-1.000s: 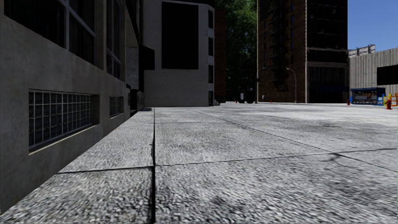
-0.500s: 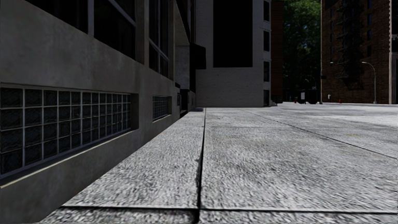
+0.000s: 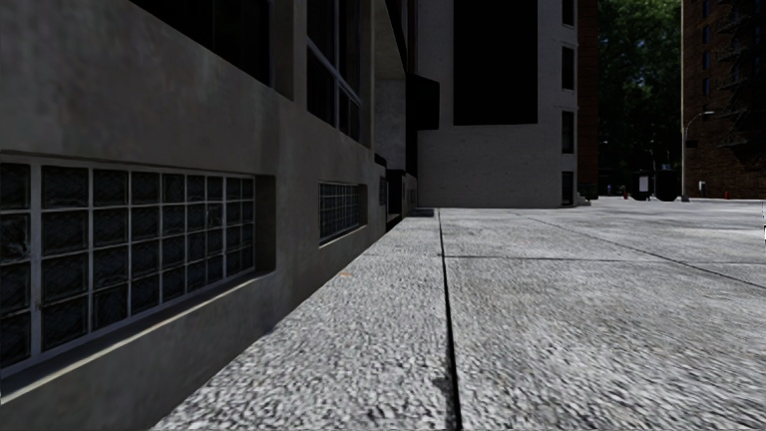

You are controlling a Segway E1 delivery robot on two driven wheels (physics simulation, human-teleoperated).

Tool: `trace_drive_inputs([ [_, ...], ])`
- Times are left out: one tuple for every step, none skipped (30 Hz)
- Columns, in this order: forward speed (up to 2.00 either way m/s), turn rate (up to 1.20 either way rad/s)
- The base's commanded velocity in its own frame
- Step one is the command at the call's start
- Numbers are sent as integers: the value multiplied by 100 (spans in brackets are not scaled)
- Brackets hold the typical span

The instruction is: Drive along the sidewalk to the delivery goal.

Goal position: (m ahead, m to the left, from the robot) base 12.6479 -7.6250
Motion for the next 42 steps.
trace_drive_inputs([
  [200, -120],
  [200, -120],
  [200, -120],
  [200, -120],
  [200, -35],
  [200, -35],
  [200, 0],
  [200, 0],
  [200, 0],
  [200, 0],
  [200, 0],
  [200, 0],
  [200, 0],
  [200, 0],
  [200, 0],
  [200, 0],
  [200, 0],
  [200, 0],
  [200, 0],
  [200, 0],
  [200, 0],
  [200, 0],
  [200, 0],
  [200, 0],
  [200, 0],
  [200, 0],
  [200, 0],
  [200, 0],
  [200, 0],
  [200, 0],
  [200, 0],
  [200, 0],
  [200, 0],
  [200, 0],
  [200, 0],
  [200, 0],
  [200, 0],
  [200, 0],
  [200, 0],
  [200, 0],
  [200, 0],
  [200, 0],
])
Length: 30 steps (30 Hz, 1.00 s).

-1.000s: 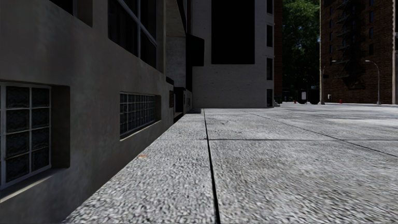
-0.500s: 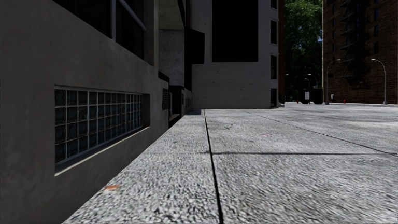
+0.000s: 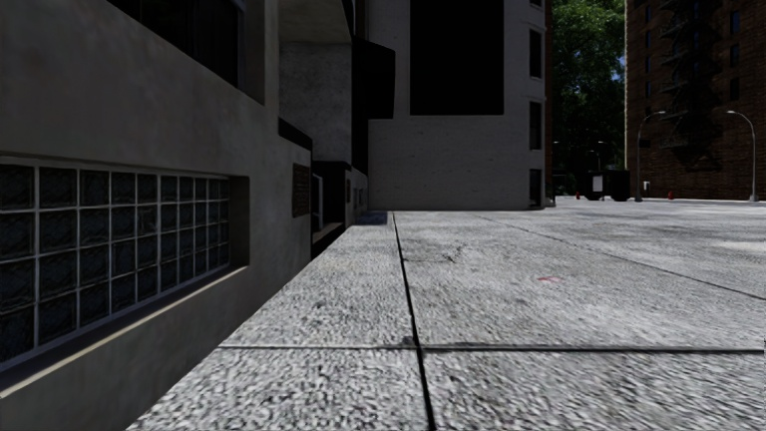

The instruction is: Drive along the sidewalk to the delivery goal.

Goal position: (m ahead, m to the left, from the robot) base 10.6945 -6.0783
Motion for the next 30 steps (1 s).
trace_drive_inputs([
  [200, 0],
  [200, 0],
  [200, 0],
  [200, 0],
  [200, 0],
  [200, 0],
  [200, 0],
  [200, 0],
  [200, 0],
  [200, 0],
  [200, 0],
  [200, 0],
  [200, 0],
  [200, 0],
  [200, 0],
  [200, 0],
  [200, 0],
  [200, 0],
  [200, 0],
  [200, 0],
  [200, 0],
  [200, 0],
  [200, 0],
  [200, 0],
  [200, 0],
  [200, 0],
  [200, 0],
  [200, 0],
  [200, 0],
  [200, 0],
])
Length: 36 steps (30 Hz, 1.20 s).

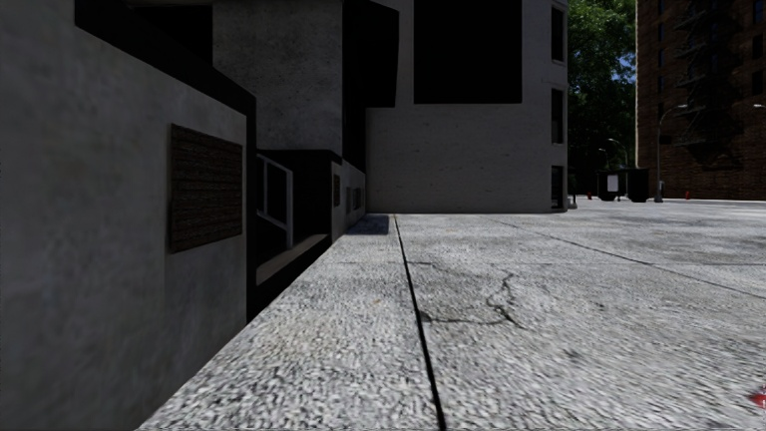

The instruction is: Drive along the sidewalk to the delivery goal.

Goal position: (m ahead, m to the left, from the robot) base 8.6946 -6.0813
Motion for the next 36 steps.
trace_drive_inputs([
  [200, 0],
  [200, 0],
  [200, 0],
  [200, 0],
  [200, 0],
  [200, 0],
  [200, 0],
  [200, 0],
  [200, 0],
  [200, 0],
  [200, 0],
  [200, 0],
  [200, 0],
  [200, 0],
  [200, 0],
  [200, 0],
  [200, 0],
  [200, 0],
  [200, -39],
  [200, -116],
  [200, -116],
  [200, -119],
  [200, -75],
  [200, -26],
  [200, -8],
  [200, -8],
  [200, -3],
  [200, -2],
  [200, -1],
  [200, 0],
  [200, 0],
  [200, 0],
  [200, 0],
  [200, 0],
  [200, 0],
  [200, 0],
])
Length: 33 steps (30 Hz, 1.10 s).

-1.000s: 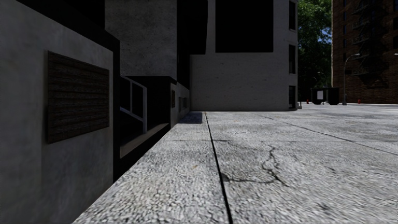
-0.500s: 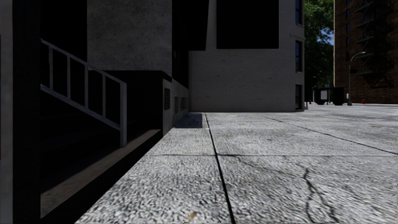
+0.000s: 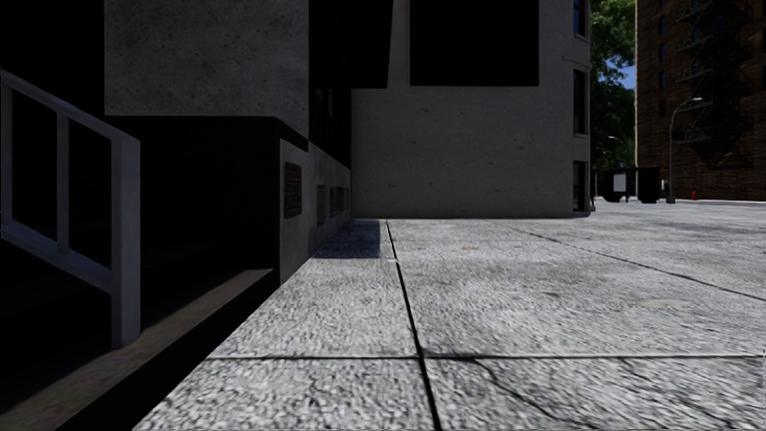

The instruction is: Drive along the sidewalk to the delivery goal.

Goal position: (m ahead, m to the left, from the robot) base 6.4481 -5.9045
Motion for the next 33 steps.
trace_drive_inputs([
  [200, 0],
  [200, 0],
  [200, 0],
  [200, 0],
  [200, 0],
  [200, 0],
  [200, 0],
  [200, 0],
  [200, 0],
  [200, 0],
  [200, 0],
  [200, 0],
  [200, 0],
  [200, 0],
  [200, 0],
  [200, 0],
  [200, 0],
  [200, 0],
  [200, 0],
  [200, 0],
  [200, 0],
  [200, 0],
  [200, 0],
  [200, -4],
  [200, -9],
  [200, -12],
  [200, -31],
  [200, -51],
  [200, -51],
  [200, -55],
  [200, -57],
  [200, -57],
  [200, -57],
])
